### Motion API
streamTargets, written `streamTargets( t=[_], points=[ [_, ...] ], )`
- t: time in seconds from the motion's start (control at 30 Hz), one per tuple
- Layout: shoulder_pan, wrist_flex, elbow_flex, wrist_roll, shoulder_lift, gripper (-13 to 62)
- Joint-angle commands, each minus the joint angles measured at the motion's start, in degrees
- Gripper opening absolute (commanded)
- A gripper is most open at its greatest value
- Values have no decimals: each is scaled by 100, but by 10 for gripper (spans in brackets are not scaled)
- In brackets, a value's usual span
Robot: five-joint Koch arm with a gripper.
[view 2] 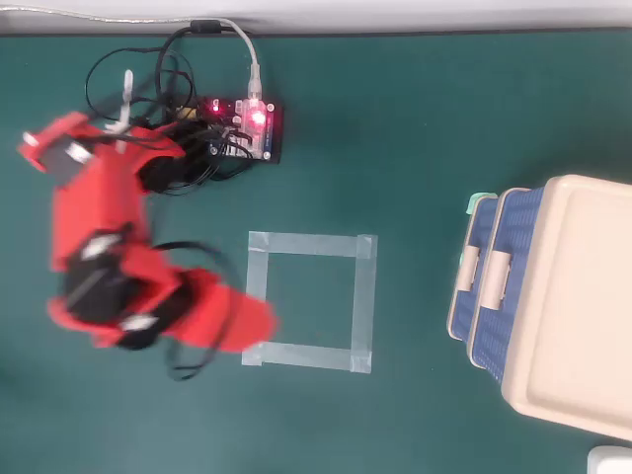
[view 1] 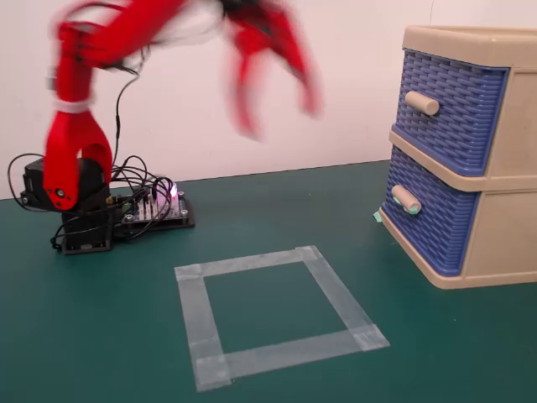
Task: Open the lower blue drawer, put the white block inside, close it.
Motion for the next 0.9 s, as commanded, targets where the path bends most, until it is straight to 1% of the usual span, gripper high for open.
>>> streamTargets(
  t=[0.0,0.07,0.13,0.2,0.23,0.3,0.33,0.43,0.53,0.63,0.73,0.87],
  points=[
    [1020,237,439,-791,519,339],
    [2127,229,1424,-1890,694,339],
    [3023,211,2733,-3261,817,339],
    [3507,97,3885,-4403,1002,338],
    [3735,-141,4693,-5027,1099,337],
    [4034,-826,5801,-5634,1310,334],
    [4157,-1503,6565,-5836,1626,334],
    [4140,-2769,8156,-5933,2610,336],
    [4148,-2865,9229,-6144,3568,338],
    [4236,-2399,9756,-6521,4597,340],
    [4359,-1591,9888,-6671,4597,343],
    [4465,-1679,10020,-6671,4605,341]
  ],
)
